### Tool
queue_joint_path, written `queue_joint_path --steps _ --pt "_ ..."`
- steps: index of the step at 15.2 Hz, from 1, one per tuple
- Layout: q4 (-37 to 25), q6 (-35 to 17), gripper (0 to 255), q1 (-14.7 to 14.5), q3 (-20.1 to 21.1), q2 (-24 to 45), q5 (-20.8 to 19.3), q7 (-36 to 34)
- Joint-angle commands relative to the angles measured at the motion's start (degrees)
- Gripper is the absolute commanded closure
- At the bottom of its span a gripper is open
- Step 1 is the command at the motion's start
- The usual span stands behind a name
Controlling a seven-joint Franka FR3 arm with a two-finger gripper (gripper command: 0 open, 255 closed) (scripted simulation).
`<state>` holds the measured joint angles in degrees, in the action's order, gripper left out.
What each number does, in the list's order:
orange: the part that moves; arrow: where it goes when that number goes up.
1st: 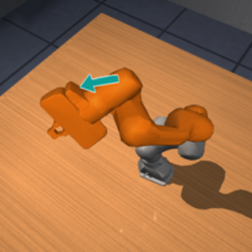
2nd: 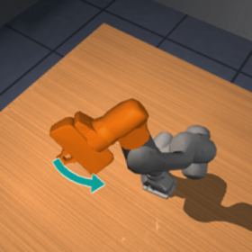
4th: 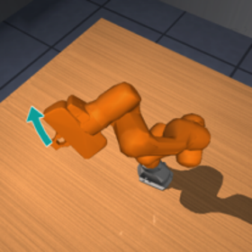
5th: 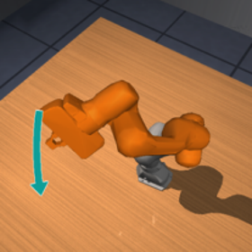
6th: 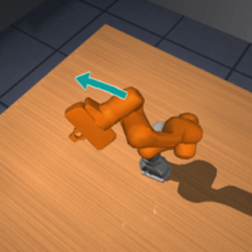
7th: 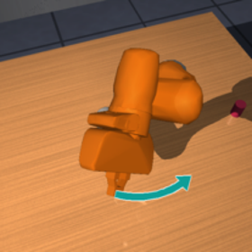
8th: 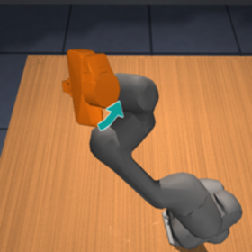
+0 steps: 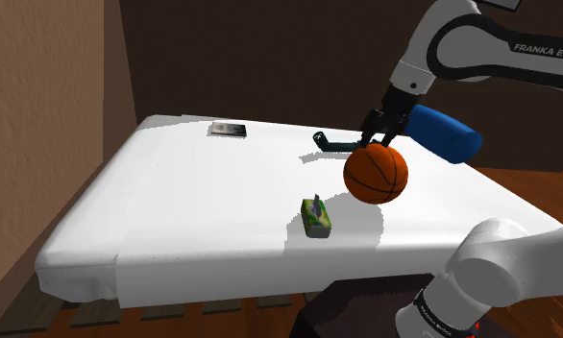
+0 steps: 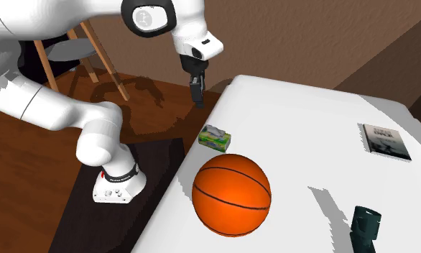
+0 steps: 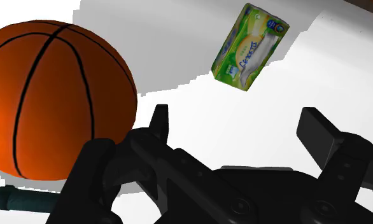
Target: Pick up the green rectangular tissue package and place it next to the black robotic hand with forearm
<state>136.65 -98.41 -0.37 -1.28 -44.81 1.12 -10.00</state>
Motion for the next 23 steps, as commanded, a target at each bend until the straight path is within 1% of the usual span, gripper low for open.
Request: queue_joint_path --steps 1,5,9,14,18,23 --pt "0.0 0.0 0 0.0 0.0 0.0 0.0 0.0" --pt "5.48 -6.63 0 0.53 3.73 1.85 1.56 -6.8" --pt "9.63 -13.63 0 0.97 7.59 5.44 3.11 -13.65" --pt "12.81 -22.87 0 1.63 12.5 12.49 4.55 -22.44" --pt "13.65 -30.02 0 2.56 16.25 19.65 4.74 -29.5" --pt "15.6 -34.71 0 2.8 16.76 22.42 4.5 -29.8"
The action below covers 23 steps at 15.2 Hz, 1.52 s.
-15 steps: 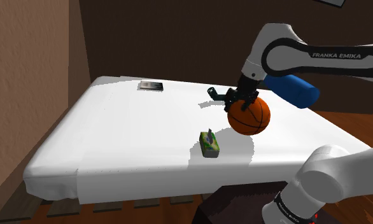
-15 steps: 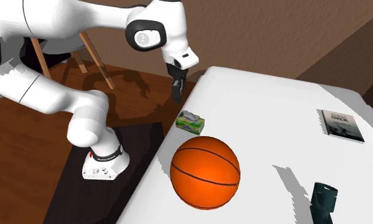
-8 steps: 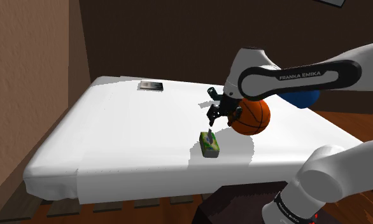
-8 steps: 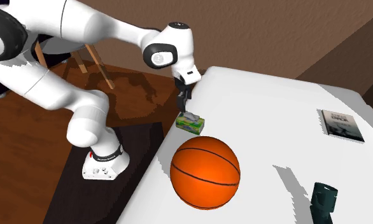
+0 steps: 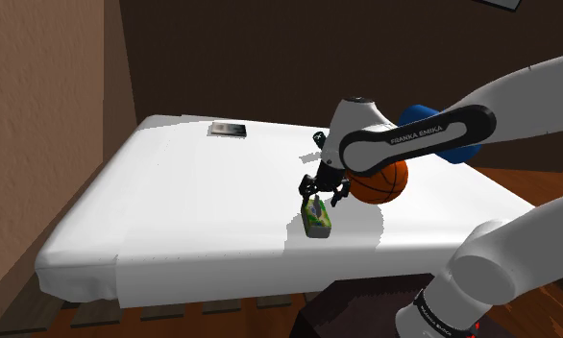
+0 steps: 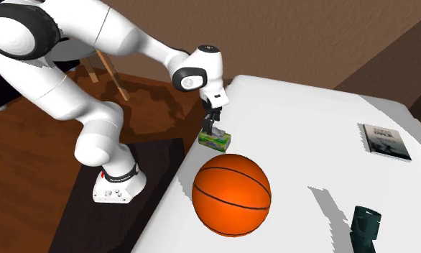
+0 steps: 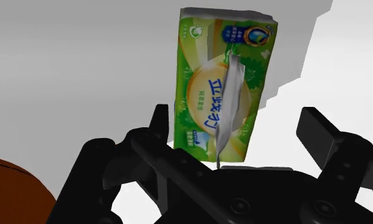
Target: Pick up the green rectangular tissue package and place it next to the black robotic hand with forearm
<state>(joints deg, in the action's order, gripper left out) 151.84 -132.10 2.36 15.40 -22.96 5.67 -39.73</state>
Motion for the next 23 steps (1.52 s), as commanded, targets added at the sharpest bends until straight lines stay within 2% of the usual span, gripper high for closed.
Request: queue_joint_path --steps 1,3,10,11,20,23 --pt "0.75 -1.97 0 0.14 0.2 1.18 -0.13 -0.15" --pt "1.28 -3.49 0 0.25 0.38 2.19 -0.27 -0.28" --pt "1.27 -3.48 0 0.25 0.37 2.18 -0.27 -0.28" --pt "1.27 -3.48 255 0.25 0.37 2.18 -0.27 -0.28" --pt "1.28 -3.49 255 0.25 0.38 2.19 -0.27 -0.28" --pt "0.13 -0.63 255 0.11 0.03 0.46 -0.08 -0.01"
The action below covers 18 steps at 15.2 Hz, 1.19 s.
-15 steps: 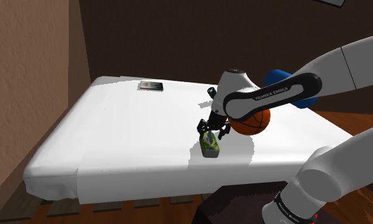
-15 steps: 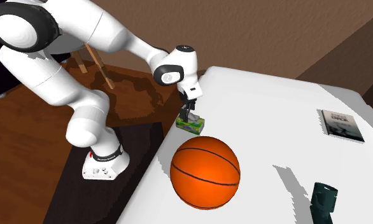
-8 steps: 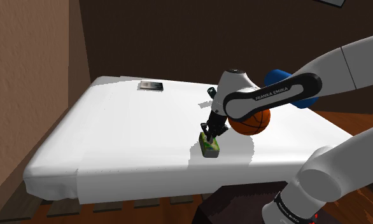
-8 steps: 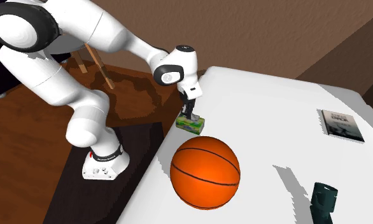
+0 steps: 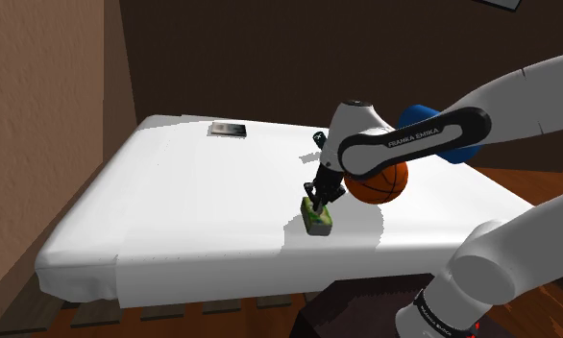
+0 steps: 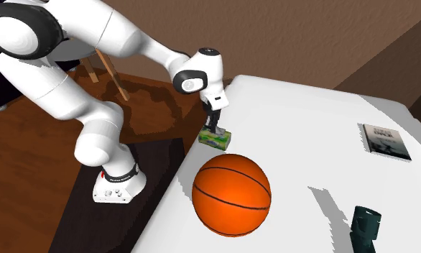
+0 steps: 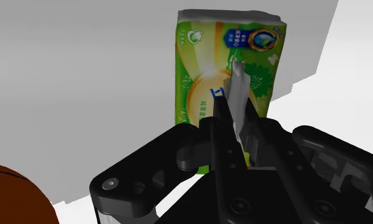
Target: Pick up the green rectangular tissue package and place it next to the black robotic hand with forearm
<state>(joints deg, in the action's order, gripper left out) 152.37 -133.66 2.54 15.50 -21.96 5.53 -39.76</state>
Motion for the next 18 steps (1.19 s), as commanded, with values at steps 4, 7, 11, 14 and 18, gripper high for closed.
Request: queue_joint_path --steps 4,7,11,14,18 --pt "-2.11 4.64 255 -0.19 -0.51 -2.57 0.2 0.31" --pt "-3.53 7.37 255 -0.24 -0.83 -3.89 0.23 0.48" --pt "-5.58 10.91 255 -0.28 -1.23 -5.39 0.22 0.66" --pt "-7.24 13.5 255 -0.27 -1.51 -6.33 0.17 0.77" --pt "-9.61 16.88 255 -0.24 -1.86 -7.34 0.06 0.88"
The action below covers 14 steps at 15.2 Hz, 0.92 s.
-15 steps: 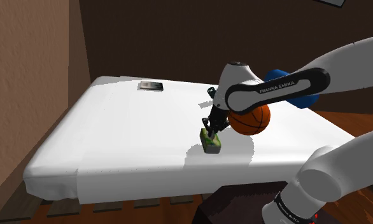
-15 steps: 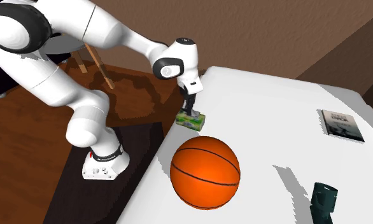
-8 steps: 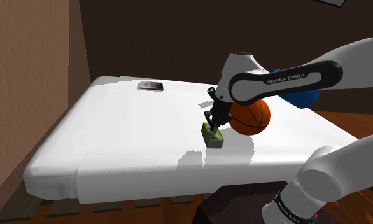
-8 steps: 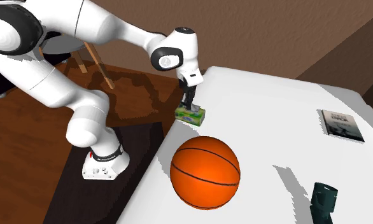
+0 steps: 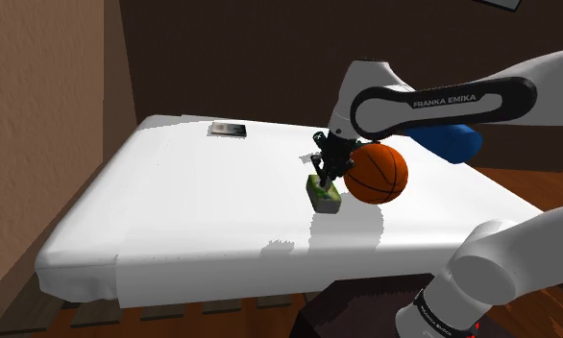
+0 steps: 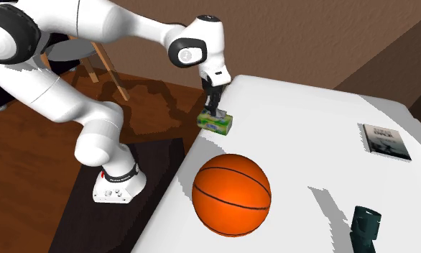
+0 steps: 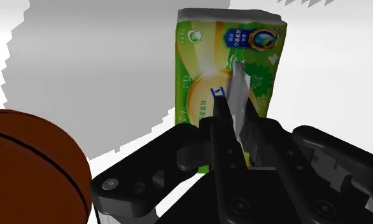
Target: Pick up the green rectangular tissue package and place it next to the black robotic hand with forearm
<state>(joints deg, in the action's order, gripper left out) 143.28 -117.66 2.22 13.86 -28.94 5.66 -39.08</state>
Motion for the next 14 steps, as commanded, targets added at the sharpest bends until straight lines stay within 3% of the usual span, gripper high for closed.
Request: queue_joint_path --steps 1,14 --pt "-1.14 1.71 255 0.08 -0.31 -0.58 -0.1 0.22" --pt "-10.11 12.08 255 0.34 -1.26 -1.97 -0.61 0.39"
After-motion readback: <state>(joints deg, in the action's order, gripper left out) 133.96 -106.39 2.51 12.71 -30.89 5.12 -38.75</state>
